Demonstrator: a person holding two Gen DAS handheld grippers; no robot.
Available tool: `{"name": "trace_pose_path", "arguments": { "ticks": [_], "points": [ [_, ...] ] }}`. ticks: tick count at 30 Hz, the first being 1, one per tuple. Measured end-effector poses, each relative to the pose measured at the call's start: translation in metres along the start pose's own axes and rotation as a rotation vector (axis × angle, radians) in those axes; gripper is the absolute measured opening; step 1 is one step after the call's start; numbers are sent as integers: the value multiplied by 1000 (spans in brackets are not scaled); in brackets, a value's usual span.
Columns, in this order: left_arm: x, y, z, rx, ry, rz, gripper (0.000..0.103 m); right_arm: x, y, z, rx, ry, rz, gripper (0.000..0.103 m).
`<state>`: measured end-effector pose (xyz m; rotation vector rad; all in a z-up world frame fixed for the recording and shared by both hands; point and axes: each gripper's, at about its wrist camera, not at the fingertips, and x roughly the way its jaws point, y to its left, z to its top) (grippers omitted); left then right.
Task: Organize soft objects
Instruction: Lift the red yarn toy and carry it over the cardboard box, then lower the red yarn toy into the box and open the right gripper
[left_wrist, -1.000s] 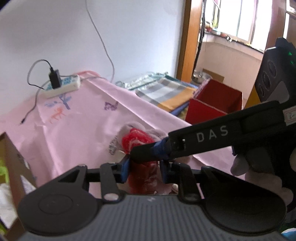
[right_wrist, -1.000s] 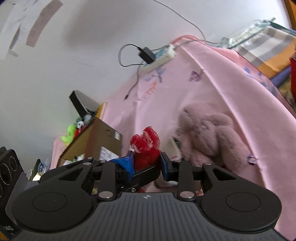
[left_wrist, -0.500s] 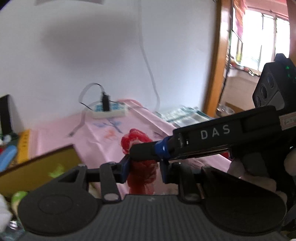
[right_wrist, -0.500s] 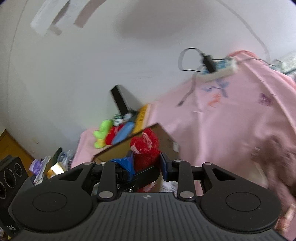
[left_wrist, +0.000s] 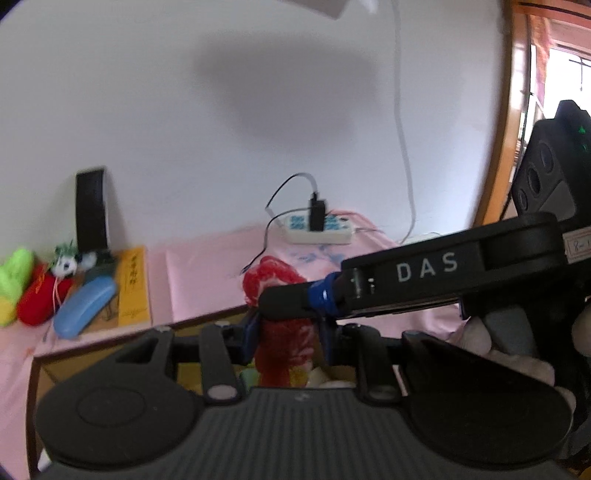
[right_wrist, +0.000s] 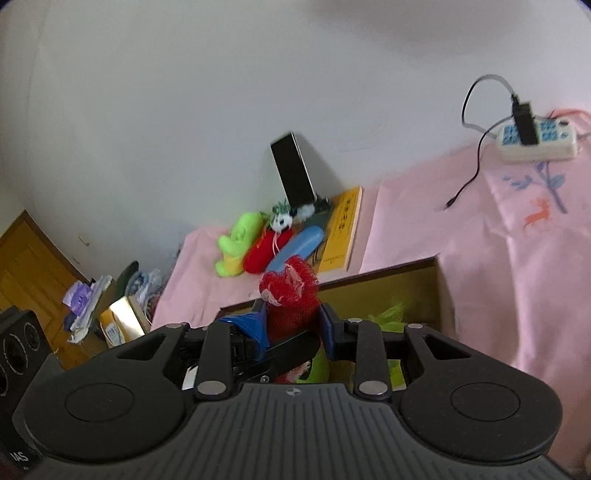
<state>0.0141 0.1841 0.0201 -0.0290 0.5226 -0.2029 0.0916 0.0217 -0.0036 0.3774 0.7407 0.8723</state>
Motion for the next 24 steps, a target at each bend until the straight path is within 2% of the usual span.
{"name": "trace_pose_path", "arguments": {
  "ticks": [3,9,13,17,19,24],
  "points": [
    [15,23,-8,-58,50,-4,20,25,-4,-1,12,49,-30,13],
    [52,44,-22,-107,154,12,20,63,-19,-5,52,138,-84,13],
    [73,56,-26,-171,252,-1,21,82,-28,-9,62,188,-134,13],
    [83,59,-29,-191,323,37,29,90,-26,-11,34,199,-149,15],
    [85,62,-32,-216,341,34,29,92,-25,-11,17,192,-186,13],
    [85,70,-39,-273,361,28,29,88,-25,-14,14,153,-210,10]
  ]
}}
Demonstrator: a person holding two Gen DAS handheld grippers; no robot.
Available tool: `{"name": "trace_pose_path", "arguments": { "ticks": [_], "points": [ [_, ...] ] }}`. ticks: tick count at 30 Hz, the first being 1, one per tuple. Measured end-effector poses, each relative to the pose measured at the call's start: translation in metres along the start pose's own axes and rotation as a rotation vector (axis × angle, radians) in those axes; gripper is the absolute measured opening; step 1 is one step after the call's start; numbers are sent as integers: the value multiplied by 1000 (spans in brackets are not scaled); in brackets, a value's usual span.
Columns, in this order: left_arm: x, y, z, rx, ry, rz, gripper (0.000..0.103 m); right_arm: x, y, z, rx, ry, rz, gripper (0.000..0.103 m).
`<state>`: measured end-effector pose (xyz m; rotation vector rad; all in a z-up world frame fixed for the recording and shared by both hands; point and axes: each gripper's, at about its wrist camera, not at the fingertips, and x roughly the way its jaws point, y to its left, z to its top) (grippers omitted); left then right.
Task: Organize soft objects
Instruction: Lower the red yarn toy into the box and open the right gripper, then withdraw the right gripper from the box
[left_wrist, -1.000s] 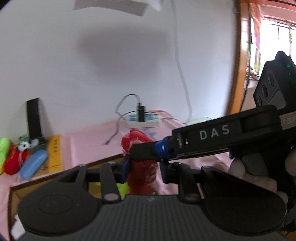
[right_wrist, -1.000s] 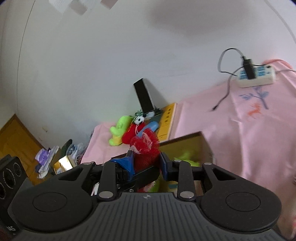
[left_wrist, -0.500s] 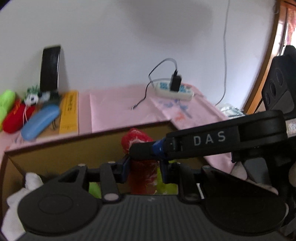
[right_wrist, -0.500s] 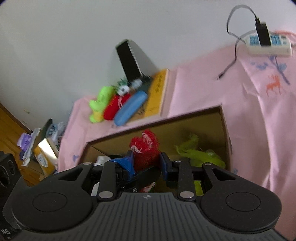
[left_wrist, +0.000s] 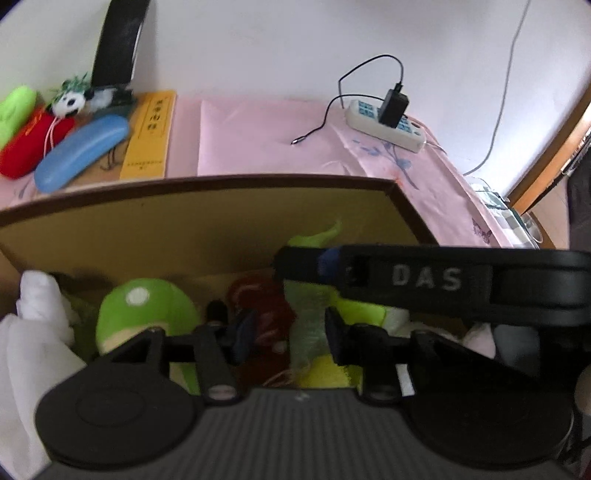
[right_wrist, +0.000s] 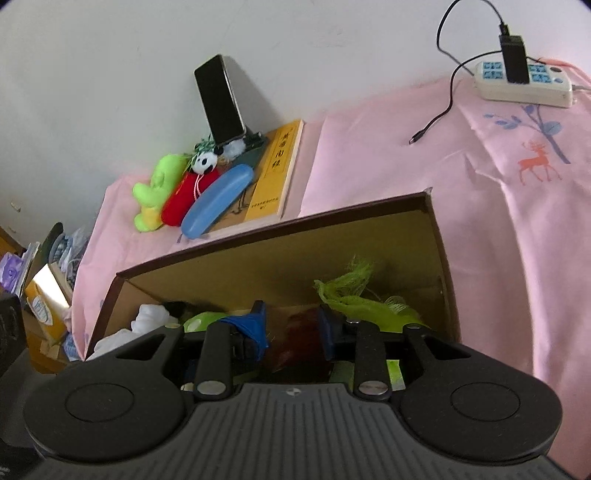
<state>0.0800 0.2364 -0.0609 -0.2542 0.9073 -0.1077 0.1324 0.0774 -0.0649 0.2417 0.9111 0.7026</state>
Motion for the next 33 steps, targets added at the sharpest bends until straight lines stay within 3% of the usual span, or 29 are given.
{"name": "trace_pose_path", "arguments": {
  "ticks": [2,10,33],
  "points": [
    [0,0,0,0,-2,4,33,-3,-2,-1,5,-24,-2,10],
    [-2,-4,0,14,-13,18,34,-13,-5,-3,18,-131,11,11],
    [4,-19,-3,96,-13,143,39,-15,1,-8,-8,-175,-35,12]
  ]
}}
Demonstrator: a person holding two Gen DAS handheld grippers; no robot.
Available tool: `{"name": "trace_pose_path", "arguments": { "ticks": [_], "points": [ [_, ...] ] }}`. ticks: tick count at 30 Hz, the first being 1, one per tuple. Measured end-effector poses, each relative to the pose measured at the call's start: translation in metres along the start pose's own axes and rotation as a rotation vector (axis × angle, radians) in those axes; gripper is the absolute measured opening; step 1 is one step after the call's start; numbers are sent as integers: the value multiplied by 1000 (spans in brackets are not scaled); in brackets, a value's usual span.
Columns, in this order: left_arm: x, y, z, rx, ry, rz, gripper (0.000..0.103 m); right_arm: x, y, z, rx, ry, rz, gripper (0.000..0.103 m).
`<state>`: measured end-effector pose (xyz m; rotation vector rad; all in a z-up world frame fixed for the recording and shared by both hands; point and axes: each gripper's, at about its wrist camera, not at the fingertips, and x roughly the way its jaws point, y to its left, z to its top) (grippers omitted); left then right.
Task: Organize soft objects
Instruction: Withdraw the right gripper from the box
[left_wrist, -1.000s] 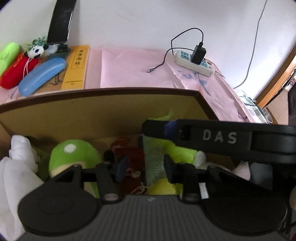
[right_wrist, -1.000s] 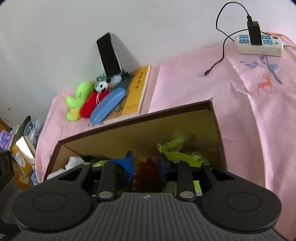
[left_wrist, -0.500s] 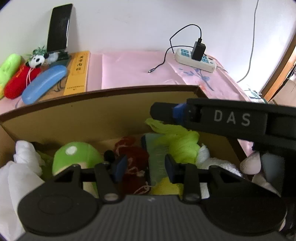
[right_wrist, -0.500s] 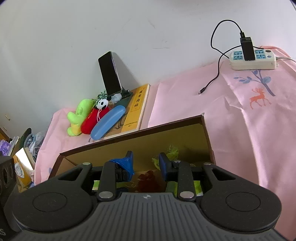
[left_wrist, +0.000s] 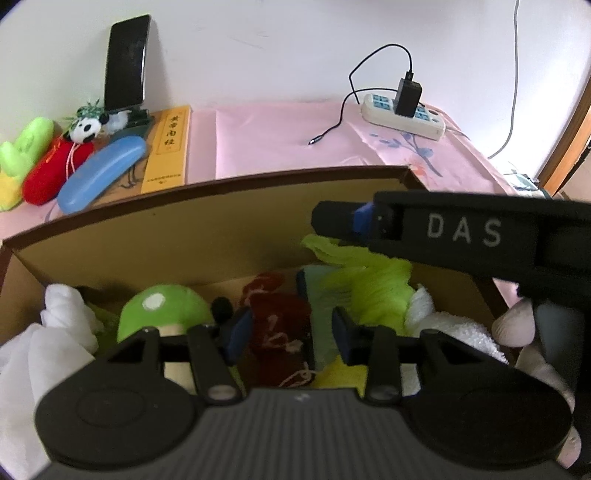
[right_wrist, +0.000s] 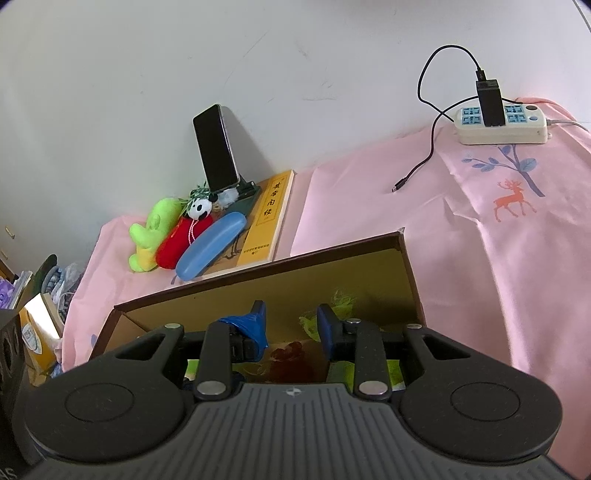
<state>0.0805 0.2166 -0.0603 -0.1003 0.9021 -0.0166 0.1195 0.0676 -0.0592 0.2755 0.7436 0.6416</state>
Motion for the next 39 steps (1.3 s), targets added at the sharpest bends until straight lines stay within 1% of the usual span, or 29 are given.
{"name": "trace_pose_path", "arguments": {
  "ticks": [18,28,32,35,39],
  "points": [
    [3,-4,-1,28,7,58,39,-2,1,0,-10,-19,-14,12],
    [5,-6,-2,39,18,81,41,-5,0,0,-7,-53,-19,14],
    [5,-7,-2,45,18,90,41,-6,3,-1,-26,-62,-22,15],
    [4,-8,-4,46,10,95,41,-7,6,-2,-39,-70,-38,15],
    [-5,-8,-6,46,-49,98,42,-16,10,-3,-52,-94,-74,15]
  ]
}}
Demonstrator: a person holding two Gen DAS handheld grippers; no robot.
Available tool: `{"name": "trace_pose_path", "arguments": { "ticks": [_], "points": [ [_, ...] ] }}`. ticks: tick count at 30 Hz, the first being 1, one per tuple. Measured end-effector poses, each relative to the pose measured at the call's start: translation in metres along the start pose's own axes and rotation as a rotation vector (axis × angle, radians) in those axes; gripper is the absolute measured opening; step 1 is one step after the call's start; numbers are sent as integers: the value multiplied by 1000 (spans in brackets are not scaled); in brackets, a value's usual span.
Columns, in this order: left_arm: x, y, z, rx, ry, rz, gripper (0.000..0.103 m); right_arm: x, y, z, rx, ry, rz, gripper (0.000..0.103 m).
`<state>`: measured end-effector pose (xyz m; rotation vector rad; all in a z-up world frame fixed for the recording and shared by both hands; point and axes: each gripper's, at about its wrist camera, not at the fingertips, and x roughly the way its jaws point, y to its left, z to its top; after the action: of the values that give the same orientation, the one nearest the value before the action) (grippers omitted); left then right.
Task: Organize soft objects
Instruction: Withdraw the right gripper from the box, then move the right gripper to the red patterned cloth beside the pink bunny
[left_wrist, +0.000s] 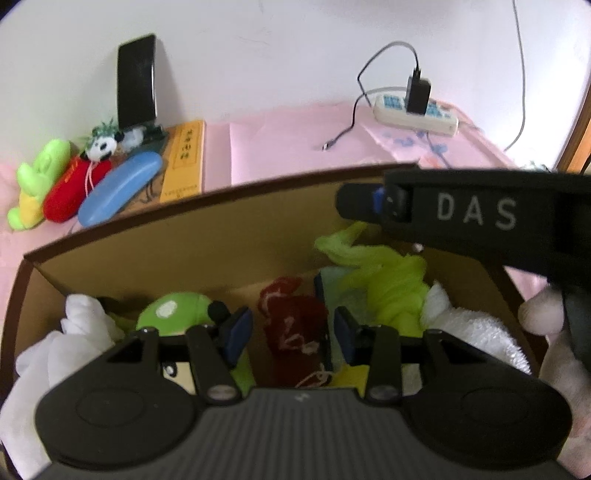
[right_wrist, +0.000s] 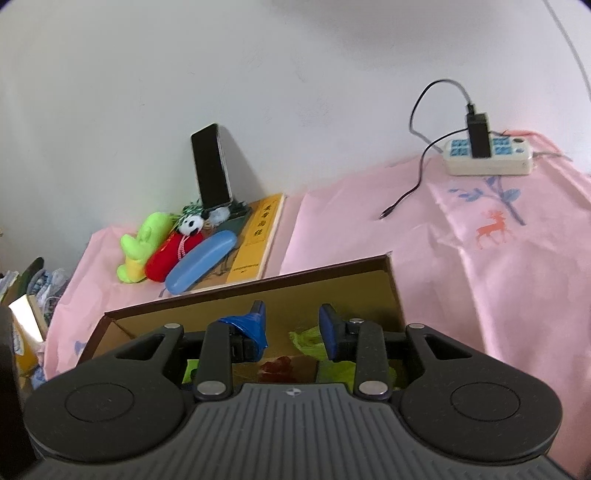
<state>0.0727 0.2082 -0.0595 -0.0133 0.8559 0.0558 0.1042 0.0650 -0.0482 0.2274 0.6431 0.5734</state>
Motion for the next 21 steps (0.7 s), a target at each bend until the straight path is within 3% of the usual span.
{"name": "trace_pose_path", "arguments": {
  "ticks": [6,10,14,21],
  "points": [
    [-25,-3,-3,2,-127,16,45,-32,-7,-6,16,-56,-26,15],
    [-47,-12,-6,-16,-154,-35,49,-54,-13,-10,17,-71,-45,16],
    [-70,-32,-12,31,-200,-49,54,-75,-21,-16,42,-90,-61,17],
    [-98,-73,-22,138,-237,-138,59,-107,-42,-24,84,-94,-81,17]
  ]
}}
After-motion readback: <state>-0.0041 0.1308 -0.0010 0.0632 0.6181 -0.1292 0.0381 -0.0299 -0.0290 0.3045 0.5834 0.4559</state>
